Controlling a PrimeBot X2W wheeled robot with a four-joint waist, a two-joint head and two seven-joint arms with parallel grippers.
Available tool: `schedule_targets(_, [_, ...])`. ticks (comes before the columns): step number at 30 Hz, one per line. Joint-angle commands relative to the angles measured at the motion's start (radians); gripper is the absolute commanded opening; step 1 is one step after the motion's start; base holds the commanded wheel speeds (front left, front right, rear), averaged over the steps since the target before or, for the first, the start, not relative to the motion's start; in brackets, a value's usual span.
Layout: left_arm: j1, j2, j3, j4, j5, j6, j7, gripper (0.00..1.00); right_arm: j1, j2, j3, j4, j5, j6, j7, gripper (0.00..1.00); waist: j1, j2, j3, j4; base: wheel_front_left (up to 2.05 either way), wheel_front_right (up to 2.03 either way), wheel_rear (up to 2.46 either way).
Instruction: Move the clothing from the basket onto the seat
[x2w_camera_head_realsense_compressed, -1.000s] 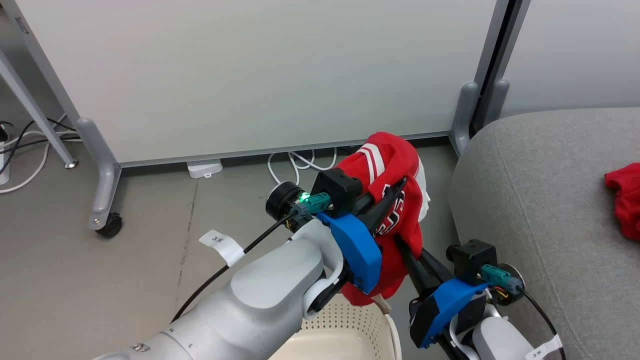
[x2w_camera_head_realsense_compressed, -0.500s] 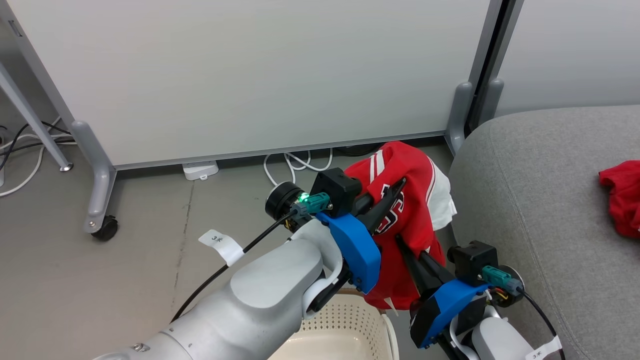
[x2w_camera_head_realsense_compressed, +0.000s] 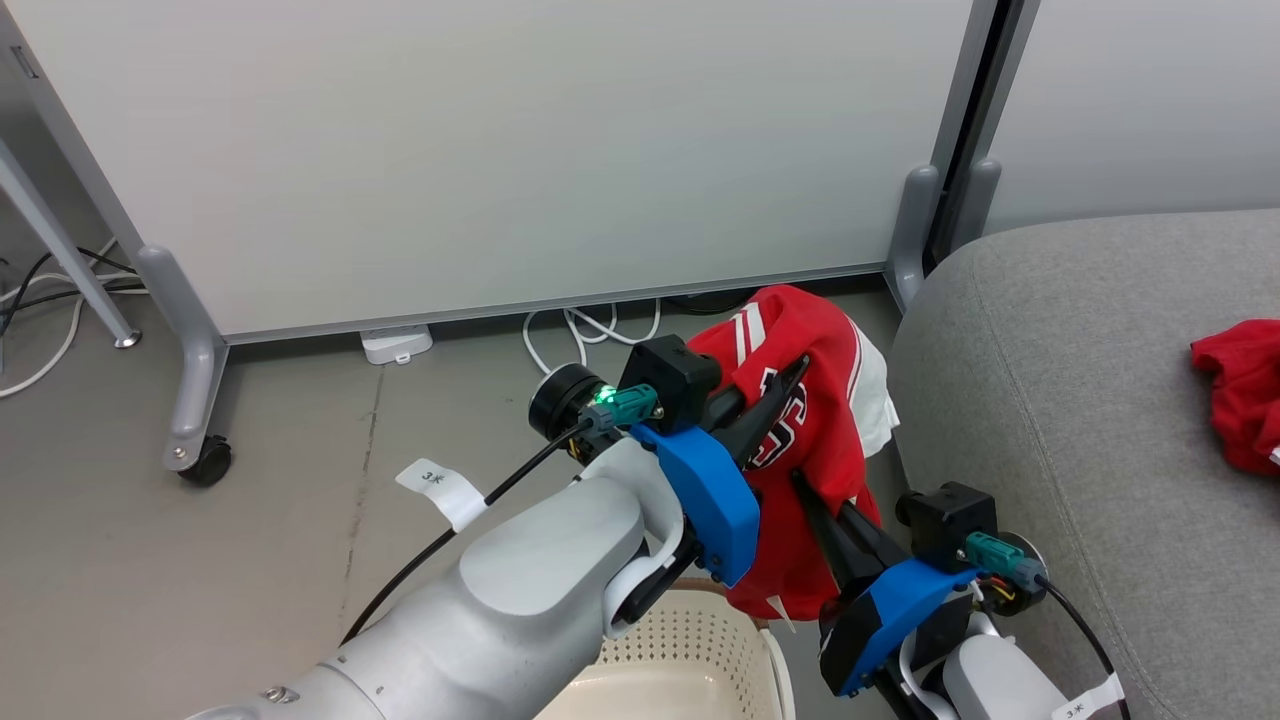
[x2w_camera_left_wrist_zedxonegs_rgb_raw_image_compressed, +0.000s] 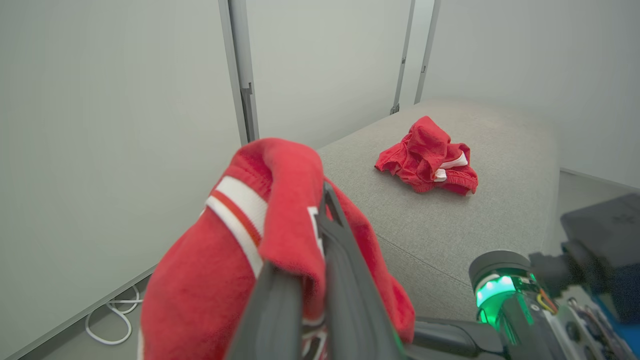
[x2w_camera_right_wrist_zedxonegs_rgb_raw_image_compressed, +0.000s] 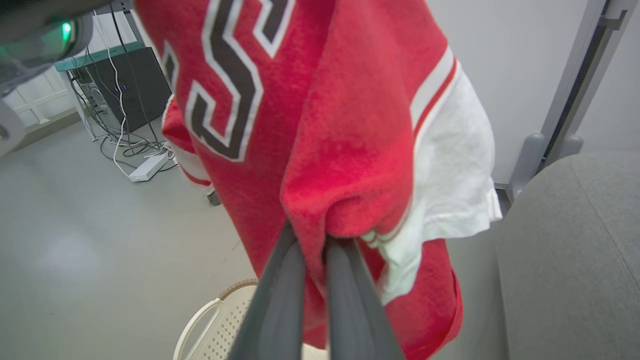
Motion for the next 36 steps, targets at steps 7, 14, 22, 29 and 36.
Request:
schedule_targets(7, [-0.002, -0.001, 0.004, 0.000, -0.003, -0.006, -0.005, 1.00, -0.019, -0.001, -0.002, 0.006, 0.000, 0.001, -0.009, 0.00, 0.0000, 0.0000, 0.003, -0.001, 0.00, 0.00, 0.00])
schedule_targets(14, [-0.004, -0.001, -0.001, 0.008, 0.000, -0.007, -0.005, 1.00, -0.021, -0.001, 0.001, 0.004, 0.002, 0.001, -0.010, 0.00, 0.0000, 0.0000, 0.004, -0.002, 0.00, 0.00, 0.00])
schedule_targets(22, [0.000, -0.001, 0.007, 0.009, 0.010, 0.003, -0.005, 1.00, -0.020, -0.001, -0.001, 0.002, -0.001, 0.001, -0.008, 0.00, 0.0000, 0.0000, 0.003, -0.004, 0.00, 0.00, 0.00])
schedule_targets(29, [0.021, -0.001, 0.020, 0.010, 0.035, 0.008, -0.005, 1.00, -0.014, -0.001, -0.006, -0.001, -0.005, 0.001, -0.009, 0.00, 0.0000, 0.0000, 0.002, -0.002, 0.00, 0.00, 0.00])
schedule_targets(36, [0.100, 0.002, 0.120, -0.040, 0.116, 0.018, -0.004, 1.00, -0.003, -0.001, -0.030, -0.004, -0.006, 0.001, -0.015, 0.00, 0.0000, 0.0000, 0.001, 0.009, 0.00, 0.00, 0.00])
